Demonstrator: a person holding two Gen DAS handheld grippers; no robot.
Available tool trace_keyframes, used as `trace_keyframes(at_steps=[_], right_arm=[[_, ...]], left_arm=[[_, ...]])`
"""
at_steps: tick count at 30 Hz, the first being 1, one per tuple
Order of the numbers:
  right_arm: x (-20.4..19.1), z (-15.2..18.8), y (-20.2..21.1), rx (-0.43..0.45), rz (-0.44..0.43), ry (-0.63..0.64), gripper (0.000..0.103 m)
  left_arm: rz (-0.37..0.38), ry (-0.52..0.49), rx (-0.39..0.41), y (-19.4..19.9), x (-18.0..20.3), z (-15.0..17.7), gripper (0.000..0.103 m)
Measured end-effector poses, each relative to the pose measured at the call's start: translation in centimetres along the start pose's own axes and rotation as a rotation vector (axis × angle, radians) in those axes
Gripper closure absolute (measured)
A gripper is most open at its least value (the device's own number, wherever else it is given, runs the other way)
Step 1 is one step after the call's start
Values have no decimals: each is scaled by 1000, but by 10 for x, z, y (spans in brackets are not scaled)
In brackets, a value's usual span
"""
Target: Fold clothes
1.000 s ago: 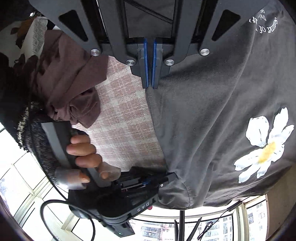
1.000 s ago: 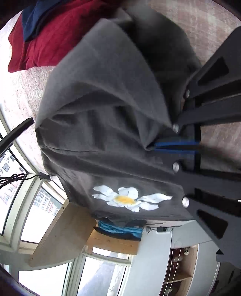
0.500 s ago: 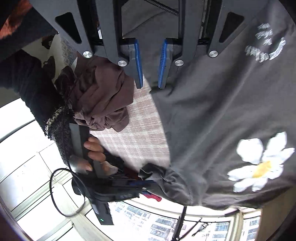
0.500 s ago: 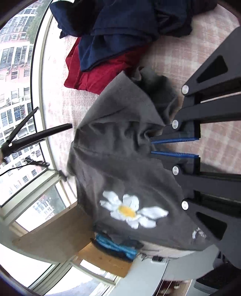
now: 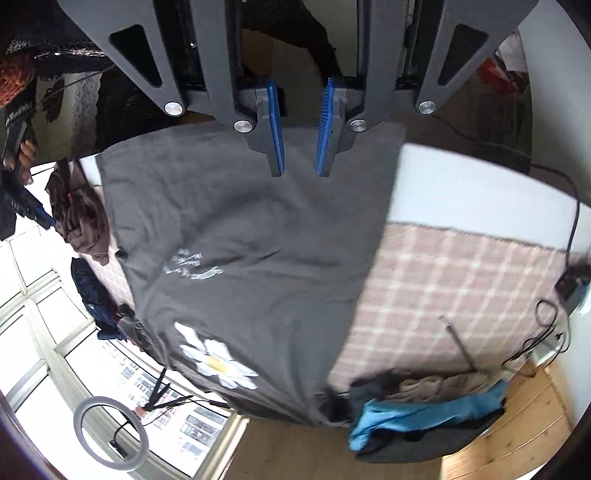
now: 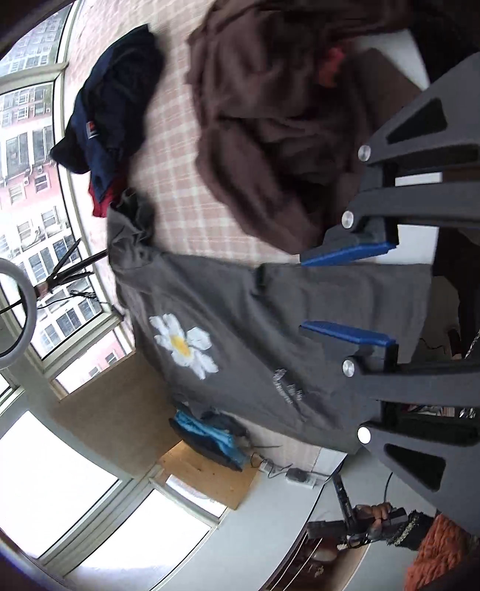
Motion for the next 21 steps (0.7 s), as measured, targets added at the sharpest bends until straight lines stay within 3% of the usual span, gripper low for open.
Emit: trace_keyframes(at_steps=[3,8,13,21], right_arm=[[5,55,-29,-57,149,5,72],[9,87,-59,-98,268,34,72],[17,97,-66,-117,270,-34,72],[15,102,-72,-141,290,4,72]], left_arm=[[-7,6,-10,-6,-31,16,87],[-14,13,-26,-15,-81,42,84],[9,-58,-33,-33,-72,39,79],[-4,-124,-80,-57,-61,41,79]])
Point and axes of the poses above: each gripper's, at about its wrist camera, not at the fingertips, and y roughly against the way its jaws point, x to its right, z to its underside, the point moved 9 cm from there along -y, roughly the way its jaws point, and after that the axes turned 5 degrees about -z, right-handed, at the moved point
